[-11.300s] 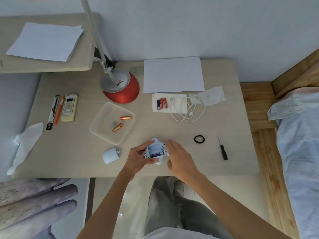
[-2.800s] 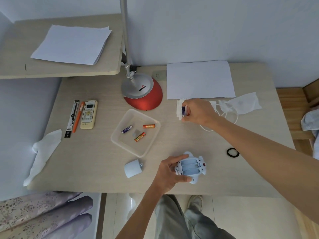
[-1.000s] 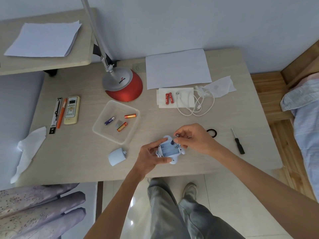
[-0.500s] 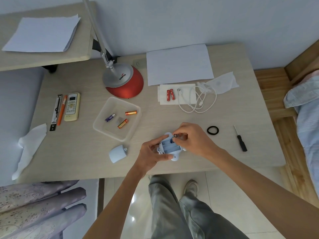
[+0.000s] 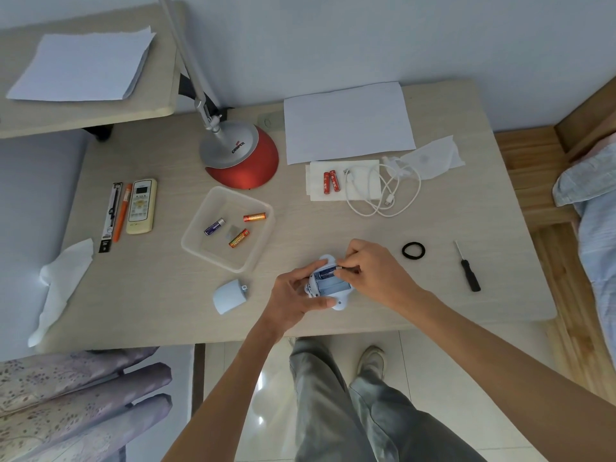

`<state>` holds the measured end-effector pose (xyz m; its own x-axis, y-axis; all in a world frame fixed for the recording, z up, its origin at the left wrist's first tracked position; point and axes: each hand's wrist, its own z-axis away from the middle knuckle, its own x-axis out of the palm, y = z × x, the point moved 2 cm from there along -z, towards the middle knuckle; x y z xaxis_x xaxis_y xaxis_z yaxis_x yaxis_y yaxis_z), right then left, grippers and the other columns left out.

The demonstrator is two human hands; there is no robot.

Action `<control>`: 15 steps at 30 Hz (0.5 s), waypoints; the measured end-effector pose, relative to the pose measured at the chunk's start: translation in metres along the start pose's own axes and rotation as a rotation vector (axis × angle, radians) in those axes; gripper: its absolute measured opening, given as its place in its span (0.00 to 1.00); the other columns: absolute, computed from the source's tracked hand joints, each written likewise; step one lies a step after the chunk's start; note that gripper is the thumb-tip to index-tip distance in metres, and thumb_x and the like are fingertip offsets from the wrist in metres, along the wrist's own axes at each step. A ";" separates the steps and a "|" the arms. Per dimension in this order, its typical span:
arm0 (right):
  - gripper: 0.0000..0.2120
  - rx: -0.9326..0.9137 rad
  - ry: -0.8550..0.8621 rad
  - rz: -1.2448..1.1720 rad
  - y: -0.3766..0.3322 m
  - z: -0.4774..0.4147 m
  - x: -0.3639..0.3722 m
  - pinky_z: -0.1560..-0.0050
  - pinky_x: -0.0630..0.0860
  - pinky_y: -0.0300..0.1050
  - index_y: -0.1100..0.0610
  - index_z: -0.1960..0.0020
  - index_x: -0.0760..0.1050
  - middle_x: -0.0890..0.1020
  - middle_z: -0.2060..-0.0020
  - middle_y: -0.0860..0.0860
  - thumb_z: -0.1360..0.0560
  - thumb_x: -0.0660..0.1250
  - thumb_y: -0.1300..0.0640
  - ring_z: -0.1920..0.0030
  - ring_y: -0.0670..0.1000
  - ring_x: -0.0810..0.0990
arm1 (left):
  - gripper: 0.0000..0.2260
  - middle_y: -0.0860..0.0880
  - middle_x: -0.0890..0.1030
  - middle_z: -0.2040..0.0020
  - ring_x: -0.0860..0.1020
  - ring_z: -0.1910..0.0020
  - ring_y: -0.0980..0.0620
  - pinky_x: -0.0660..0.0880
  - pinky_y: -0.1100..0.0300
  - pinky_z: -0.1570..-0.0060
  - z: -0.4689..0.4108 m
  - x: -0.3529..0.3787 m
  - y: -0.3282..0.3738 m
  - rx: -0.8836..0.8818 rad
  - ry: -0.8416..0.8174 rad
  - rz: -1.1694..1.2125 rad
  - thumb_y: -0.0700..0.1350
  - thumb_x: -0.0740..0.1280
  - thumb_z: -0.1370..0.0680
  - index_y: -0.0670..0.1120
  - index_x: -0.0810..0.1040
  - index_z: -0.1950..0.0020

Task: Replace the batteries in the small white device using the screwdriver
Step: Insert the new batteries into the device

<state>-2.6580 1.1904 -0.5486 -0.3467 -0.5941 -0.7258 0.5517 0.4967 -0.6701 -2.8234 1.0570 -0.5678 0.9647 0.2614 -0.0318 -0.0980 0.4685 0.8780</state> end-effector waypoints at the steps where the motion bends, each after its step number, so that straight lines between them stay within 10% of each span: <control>1: 0.08 0.009 0.003 -0.006 -0.001 -0.001 0.000 0.58 0.77 0.53 0.56 0.53 0.88 0.76 0.59 0.49 0.21 0.75 0.53 0.63 0.50 0.77 | 0.34 0.53 0.85 0.35 0.82 0.36 0.59 0.81 0.65 0.43 0.000 0.000 0.000 0.003 0.004 0.003 0.32 0.84 0.32 0.45 0.81 0.27; 15: 0.09 0.411 0.118 -0.391 -0.002 -0.007 0.003 0.67 0.74 0.39 0.57 0.58 0.88 0.85 0.68 0.50 0.36 0.86 0.58 0.69 0.45 0.80 | 0.33 0.49 0.85 0.34 0.82 0.35 0.53 0.81 0.64 0.42 -0.002 -0.001 -0.004 0.025 -0.002 0.000 0.32 0.84 0.33 0.47 0.82 0.29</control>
<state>-2.6656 1.1918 -0.5504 -0.6534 -0.5979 -0.4643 0.6064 -0.0462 -0.7938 -2.8243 1.0567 -0.5728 0.9653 0.2594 -0.0309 -0.0917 0.4470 0.8898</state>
